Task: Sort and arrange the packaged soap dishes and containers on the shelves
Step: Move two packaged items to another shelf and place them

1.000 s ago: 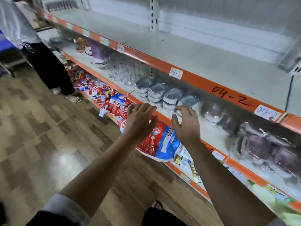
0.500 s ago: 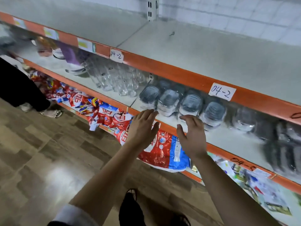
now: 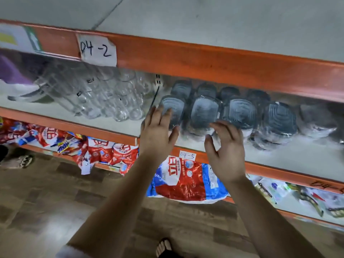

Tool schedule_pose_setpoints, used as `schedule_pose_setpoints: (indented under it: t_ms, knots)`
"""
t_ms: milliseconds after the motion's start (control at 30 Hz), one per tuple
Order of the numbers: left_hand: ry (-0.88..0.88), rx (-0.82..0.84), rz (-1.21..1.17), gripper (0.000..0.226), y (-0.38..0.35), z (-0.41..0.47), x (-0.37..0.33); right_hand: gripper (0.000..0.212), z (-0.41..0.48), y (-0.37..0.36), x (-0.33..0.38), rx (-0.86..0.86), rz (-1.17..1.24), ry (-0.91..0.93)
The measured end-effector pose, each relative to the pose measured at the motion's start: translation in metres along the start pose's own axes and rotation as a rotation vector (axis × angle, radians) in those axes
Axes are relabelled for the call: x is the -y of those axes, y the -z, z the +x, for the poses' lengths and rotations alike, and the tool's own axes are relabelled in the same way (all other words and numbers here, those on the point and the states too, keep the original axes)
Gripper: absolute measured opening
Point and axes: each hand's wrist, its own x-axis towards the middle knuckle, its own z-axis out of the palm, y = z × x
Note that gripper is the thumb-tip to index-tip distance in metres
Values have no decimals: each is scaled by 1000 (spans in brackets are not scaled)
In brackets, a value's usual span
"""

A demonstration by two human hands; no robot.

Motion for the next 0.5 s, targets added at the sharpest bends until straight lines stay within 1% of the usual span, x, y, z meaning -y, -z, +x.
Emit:
schedule_pose_setpoints:
  t_ms: [100, 200, 300, 400, 433, 500]
  knots:
    - [39, 38, -37, 49, -18, 10, 8, 35, 5, -17, -4, -29, -11, -3]
    - [68, 10, -93, 52, -30, 14, 9, 43, 8, -29, -6, -21, -43, 5]
    - [73, -23, -119, 51, -35, 18, 10, 54, 16, -39, -5, 73, -160, -50]
    - [79, -56, -163, 42, -32, 15, 14, 60, 23, -52, -4, 188, -290, -129]
    - [83, -63, -174, 40, -30, 11, 15, 63, 25, -56, -4, 204, -307, -151]
    - [79, -81, -188, 37, -26, 3, 19, 62, 29, -62, -3, 183, -314, -180]
